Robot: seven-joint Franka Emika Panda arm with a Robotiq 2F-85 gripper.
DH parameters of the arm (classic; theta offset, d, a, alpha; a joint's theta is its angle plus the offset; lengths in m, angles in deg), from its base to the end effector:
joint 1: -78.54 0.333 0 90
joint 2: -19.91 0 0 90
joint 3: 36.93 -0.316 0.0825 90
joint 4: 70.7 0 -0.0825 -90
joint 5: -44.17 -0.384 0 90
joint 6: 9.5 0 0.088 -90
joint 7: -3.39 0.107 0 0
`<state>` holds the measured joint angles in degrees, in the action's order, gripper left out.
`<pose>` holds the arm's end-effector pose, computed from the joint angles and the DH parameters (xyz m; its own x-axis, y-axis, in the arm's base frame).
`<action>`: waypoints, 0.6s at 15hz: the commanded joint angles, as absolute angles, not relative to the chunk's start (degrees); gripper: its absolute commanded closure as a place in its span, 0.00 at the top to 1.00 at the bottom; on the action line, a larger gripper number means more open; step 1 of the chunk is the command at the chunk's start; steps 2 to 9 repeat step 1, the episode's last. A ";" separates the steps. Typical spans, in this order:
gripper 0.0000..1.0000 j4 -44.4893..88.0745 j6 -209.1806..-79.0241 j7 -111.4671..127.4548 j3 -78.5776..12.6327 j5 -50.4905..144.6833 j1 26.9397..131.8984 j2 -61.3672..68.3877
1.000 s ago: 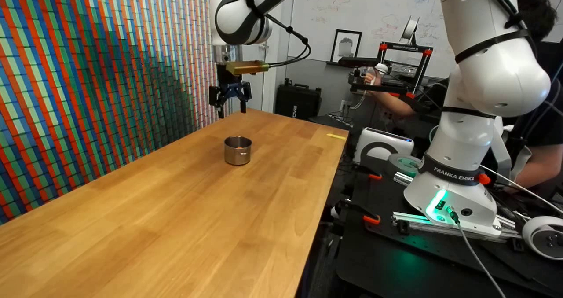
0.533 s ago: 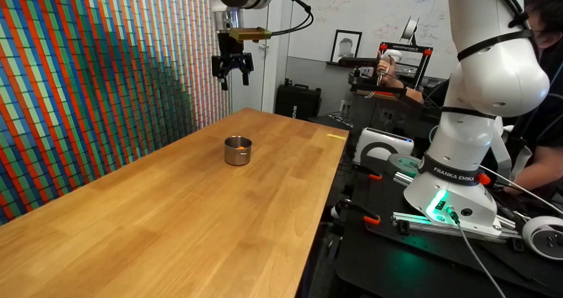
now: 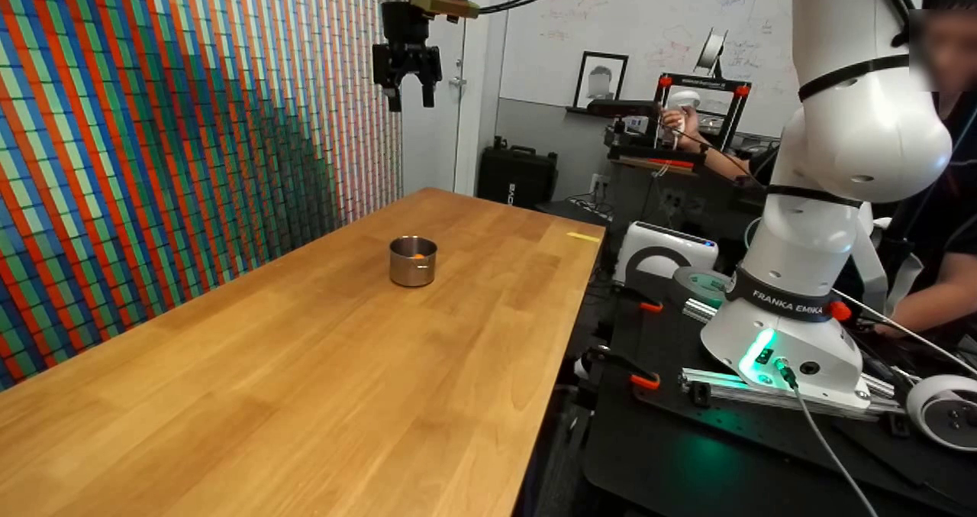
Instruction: Put the rubber duck in the silver cup
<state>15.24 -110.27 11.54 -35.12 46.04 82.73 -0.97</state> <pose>0.6568 0.0271 0.4512 0.9907 -0.0937 -0.0983 -0.0884 -0.9945 0.0570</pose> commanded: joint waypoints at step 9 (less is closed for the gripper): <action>1.00 15.06 -109.99 11.59 -35.82 46.27 82.15 -1.03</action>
